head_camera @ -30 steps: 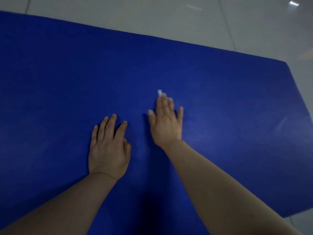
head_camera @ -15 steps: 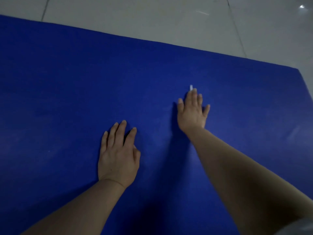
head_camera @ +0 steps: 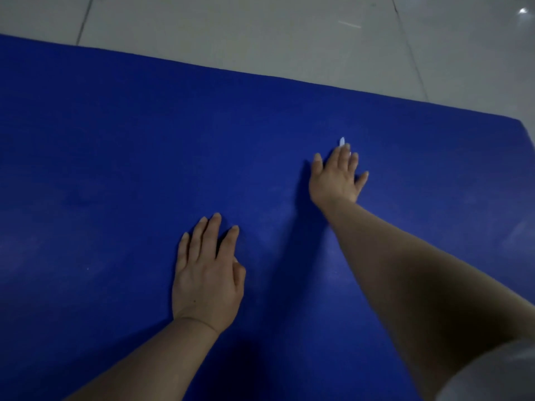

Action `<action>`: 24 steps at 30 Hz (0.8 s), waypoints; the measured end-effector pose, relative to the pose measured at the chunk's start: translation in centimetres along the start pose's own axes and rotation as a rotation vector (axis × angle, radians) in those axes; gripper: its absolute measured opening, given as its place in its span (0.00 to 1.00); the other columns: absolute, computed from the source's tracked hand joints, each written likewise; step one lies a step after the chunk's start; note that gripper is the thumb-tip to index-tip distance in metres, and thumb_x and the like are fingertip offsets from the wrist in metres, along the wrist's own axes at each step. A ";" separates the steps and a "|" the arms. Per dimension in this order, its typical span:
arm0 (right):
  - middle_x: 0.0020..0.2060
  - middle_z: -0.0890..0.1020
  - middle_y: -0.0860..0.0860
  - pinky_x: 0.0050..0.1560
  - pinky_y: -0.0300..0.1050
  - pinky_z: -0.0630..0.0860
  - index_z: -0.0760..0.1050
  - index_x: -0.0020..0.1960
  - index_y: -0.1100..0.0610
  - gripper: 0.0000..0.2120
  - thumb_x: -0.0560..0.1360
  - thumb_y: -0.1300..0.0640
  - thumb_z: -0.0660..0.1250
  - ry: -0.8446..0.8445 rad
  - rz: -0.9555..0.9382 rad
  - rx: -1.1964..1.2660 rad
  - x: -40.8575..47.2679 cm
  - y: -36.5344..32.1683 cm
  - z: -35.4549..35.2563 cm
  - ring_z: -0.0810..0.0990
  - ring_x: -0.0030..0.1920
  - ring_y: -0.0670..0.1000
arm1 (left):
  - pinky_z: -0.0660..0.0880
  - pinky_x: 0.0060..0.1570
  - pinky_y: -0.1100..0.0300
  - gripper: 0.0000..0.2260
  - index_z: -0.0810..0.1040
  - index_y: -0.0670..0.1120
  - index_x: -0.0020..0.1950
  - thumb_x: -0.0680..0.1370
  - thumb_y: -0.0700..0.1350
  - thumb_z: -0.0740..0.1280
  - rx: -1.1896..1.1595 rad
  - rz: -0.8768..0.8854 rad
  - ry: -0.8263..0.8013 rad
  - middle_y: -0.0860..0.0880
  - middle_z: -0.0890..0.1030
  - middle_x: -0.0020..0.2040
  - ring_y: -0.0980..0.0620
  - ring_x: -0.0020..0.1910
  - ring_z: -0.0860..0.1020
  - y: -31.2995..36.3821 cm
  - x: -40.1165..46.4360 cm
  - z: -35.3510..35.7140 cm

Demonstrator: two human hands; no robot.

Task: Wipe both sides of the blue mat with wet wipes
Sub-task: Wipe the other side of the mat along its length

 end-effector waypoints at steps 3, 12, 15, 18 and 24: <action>0.77 0.44 0.49 0.73 0.58 0.39 0.39 0.77 0.58 0.31 0.81 0.43 0.43 0.000 -0.317 -0.018 -3.0 -7.0 1.1 0.41 0.76 0.50 | 0.54 0.71 0.46 0.22 0.73 0.44 0.68 0.75 0.45 0.58 -0.002 0.014 0.013 0.40 0.69 0.71 0.43 0.71 0.64 0.2 0.0 -0.3; 0.76 0.37 0.46 0.70 0.58 0.32 0.37 0.77 0.54 0.30 0.81 0.41 0.41 -0.061 -0.600 -0.144 -5.1 -10.2 3.2 0.36 0.76 0.49 | 0.71 0.55 0.41 0.10 0.82 0.44 0.52 0.72 0.38 0.67 -0.186 -0.097 0.112 0.42 0.76 0.60 0.40 0.55 0.74 -2.1 5.5 -2.4; 0.76 0.38 0.46 0.69 0.57 0.30 0.38 0.77 0.54 0.30 0.81 0.41 0.41 -0.046 -0.585 -0.128 -5.3 -10.2 3.2 0.36 0.75 0.49 | 0.55 0.72 0.41 0.19 0.72 0.43 0.69 0.77 0.41 0.64 -0.082 -0.150 0.030 0.40 0.66 0.73 0.41 0.73 0.63 -3.4 9.3 -1.6; 0.76 0.38 0.45 0.69 0.57 0.30 0.38 0.77 0.54 0.30 0.81 0.41 0.40 -0.020 -0.613 -0.140 -5.3 -10.1 2.8 0.36 0.76 0.49 | 0.47 0.74 0.43 0.23 0.65 0.44 0.75 0.79 0.46 0.57 -0.016 -0.139 -0.045 0.42 0.59 0.77 0.44 0.77 0.55 -3.3 9.8 -0.2; 0.77 0.46 0.48 0.73 0.59 0.38 0.38 0.78 0.53 0.29 0.81 0.44 0.42 0.102 -0.140 -0.027 2.3 -0.8 -0.6 0.42 0.76 0.50 | 0.53 0.73 0.40 0.22 0.69 0.43 0.72 0.79 0.46 0.56 -0.011 -0.137 -0.011 0.41 0.64 0.75 0.43 0.75 0.59 -3.5 9.8 -0.1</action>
Point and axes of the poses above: each hand's wrist, its own x-axis towards the middle knuckle, its own z-axis out of the palm, y = z × x, the point moved 8 cm from there along x, towards the middle knuckle
